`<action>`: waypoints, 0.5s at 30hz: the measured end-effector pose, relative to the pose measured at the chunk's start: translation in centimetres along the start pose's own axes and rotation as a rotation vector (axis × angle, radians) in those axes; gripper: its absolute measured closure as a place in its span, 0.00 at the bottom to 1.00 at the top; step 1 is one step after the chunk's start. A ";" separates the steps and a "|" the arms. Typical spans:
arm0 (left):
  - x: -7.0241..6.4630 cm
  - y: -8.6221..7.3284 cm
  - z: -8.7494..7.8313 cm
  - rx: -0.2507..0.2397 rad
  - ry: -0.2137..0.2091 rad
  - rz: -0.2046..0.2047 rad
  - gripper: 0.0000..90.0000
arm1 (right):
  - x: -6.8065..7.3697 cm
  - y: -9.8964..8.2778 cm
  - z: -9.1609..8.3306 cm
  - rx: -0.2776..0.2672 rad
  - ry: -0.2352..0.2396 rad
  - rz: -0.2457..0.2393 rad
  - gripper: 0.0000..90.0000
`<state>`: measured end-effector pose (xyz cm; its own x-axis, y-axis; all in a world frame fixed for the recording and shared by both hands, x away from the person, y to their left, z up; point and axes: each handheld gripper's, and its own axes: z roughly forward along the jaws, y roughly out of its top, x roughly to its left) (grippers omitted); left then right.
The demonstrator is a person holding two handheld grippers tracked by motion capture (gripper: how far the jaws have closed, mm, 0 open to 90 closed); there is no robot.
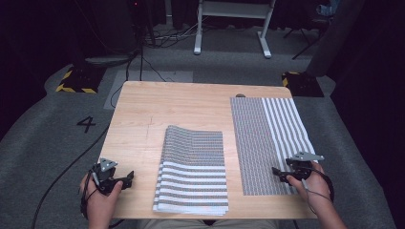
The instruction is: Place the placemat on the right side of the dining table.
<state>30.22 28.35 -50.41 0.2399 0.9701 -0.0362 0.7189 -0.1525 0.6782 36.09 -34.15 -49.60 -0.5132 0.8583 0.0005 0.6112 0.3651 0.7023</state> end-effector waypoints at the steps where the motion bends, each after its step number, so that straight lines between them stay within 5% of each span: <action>1: 0.0 0.0 0.0 0.001 -0.001 0.000 0.10 | -0.1 0.1 0.1 0.004 -0.003 -0.010 0.28; 15: 0.0 0.0 0.0 0.004 -0.005 -0.005 0.10 | -0.5 1.0 1.1 -0.004 -0.005 -0.002 0.28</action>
<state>30.16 28.32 -50.41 0.2400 0.9698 -0.0433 0.7227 -0.1487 0.6749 37.60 -33.85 -49.65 -0.5113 0.8594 -0.0040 0.6077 0.3649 0.7053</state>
